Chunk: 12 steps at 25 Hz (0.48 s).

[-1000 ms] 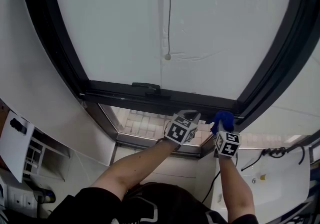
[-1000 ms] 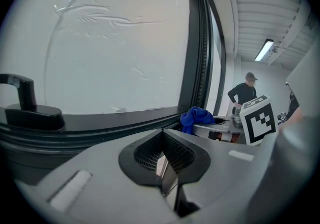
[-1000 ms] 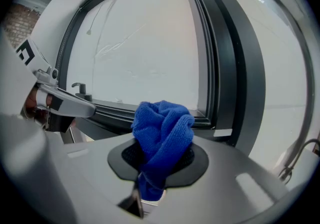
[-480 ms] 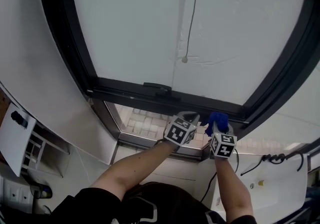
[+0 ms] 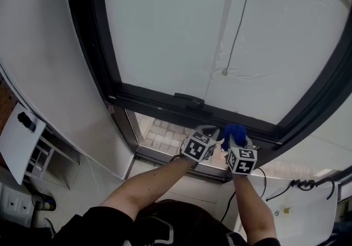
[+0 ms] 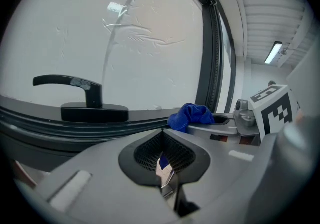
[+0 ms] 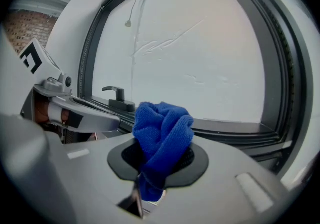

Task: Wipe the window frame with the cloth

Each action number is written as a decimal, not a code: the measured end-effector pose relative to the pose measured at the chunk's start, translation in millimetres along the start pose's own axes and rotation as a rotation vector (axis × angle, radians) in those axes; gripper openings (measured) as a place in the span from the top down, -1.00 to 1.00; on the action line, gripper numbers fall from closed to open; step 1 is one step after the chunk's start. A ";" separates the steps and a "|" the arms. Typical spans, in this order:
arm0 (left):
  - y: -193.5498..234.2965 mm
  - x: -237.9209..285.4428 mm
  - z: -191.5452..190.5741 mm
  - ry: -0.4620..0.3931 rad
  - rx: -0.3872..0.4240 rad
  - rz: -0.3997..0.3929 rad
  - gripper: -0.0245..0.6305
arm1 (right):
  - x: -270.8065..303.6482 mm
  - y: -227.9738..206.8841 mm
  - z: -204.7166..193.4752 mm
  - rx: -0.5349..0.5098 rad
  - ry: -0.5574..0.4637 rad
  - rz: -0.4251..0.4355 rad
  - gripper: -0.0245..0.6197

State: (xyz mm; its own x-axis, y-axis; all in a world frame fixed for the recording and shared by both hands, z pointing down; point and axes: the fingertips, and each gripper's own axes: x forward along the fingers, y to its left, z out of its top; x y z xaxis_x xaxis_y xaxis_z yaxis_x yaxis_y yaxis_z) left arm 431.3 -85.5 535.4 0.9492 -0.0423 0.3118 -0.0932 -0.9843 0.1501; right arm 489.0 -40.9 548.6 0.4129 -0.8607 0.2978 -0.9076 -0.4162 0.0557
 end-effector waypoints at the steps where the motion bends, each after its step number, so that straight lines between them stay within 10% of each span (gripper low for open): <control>1: 3.7 -3.7 -0.3 0.001 -0.009 0.004 0.95 | 2.6 7.4 1.5 -0.003 -0.001 0.013 0.69; 12: 53.8 -44.7 -5.3 -0.028 -0.068 0.086 0.95 | 27.5 68.9 12.5 -0.040 0.000 0.116 0.69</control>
State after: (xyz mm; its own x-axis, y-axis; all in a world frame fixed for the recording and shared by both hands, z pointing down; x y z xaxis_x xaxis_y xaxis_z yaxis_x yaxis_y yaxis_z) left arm 382.3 -135.6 534.5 0.9446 -0.1319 0.3005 -0.1940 -0.9630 0.1871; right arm 438.8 -96.9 548.7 0.3046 -0.9026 0.3041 -0.9517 -0.3014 0.0586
